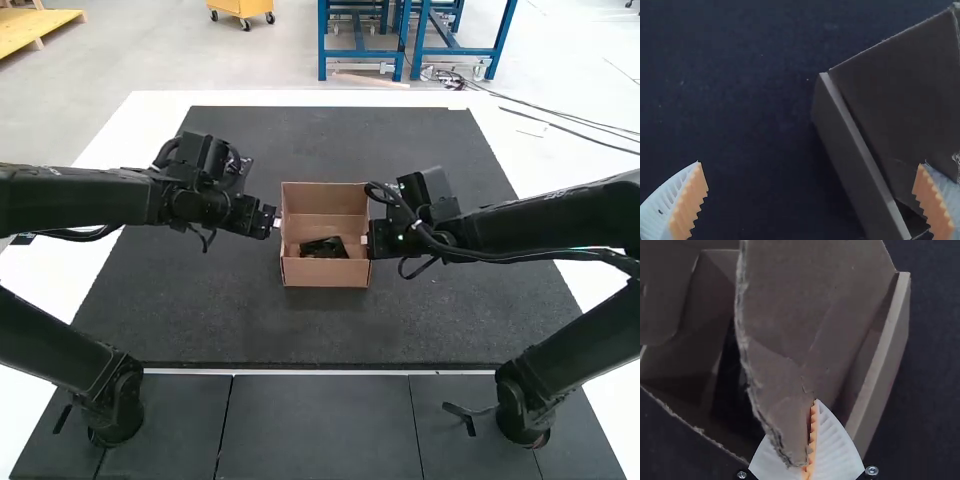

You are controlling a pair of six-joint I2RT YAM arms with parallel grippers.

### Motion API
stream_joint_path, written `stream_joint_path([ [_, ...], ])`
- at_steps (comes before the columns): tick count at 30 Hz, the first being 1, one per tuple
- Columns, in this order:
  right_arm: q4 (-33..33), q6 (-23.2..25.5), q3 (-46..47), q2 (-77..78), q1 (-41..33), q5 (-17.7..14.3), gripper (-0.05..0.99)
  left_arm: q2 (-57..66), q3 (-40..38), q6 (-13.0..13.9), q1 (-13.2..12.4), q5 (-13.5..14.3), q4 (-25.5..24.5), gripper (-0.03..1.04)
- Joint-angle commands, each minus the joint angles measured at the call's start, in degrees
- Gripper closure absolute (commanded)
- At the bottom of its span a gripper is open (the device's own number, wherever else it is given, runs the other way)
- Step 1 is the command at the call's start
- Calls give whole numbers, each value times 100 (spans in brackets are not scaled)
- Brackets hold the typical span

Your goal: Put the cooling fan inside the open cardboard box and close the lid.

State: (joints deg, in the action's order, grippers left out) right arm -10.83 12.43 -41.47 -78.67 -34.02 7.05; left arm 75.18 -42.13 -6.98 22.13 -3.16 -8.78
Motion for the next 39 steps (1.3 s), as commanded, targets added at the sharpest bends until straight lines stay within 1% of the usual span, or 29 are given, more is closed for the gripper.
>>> stream_joint_path([
  [1,20,14,69,98,-122,139,96,-214,38,-58,46,-106,16,4],
  [5,37,-3,87,63,-131,95,96,-293,91,-58,46,-106,-37,4],
  [12,116,-241,87,19,-166,-90,95,-486,179,-14,19,-97,-221,4],
  [13,151,-241,69,28,-158,-90,93,-522,179,-14,28,-106,-239,4],
  [18,345,-249,-10,28,-158,-134,63,-601,170,-5,19,-97,-265,4],
  [21,468,-249,-107,45,-158,-142,52,-601,152,-5,19,-97,-283,4],
  [25,600,-258,-221,72,-140,-239,38,-601,126,-5,11,-97,-274,4],
  [29,837,-311,-388,151,-122,-248,28,-601,91,-5,11,-97,-283,4],
  [36,986,-355,-414,212,-105,-292,27,-592,91,-5,11,-97,-203,4],
  [37,1021,-399,-414,230,-105,-318,27,-592,91,-5,11,-97,-195,4],
  [39,1021,-478,-397,282,-105,-468,27,-592,91,-5,11,-97,-168,4],
])
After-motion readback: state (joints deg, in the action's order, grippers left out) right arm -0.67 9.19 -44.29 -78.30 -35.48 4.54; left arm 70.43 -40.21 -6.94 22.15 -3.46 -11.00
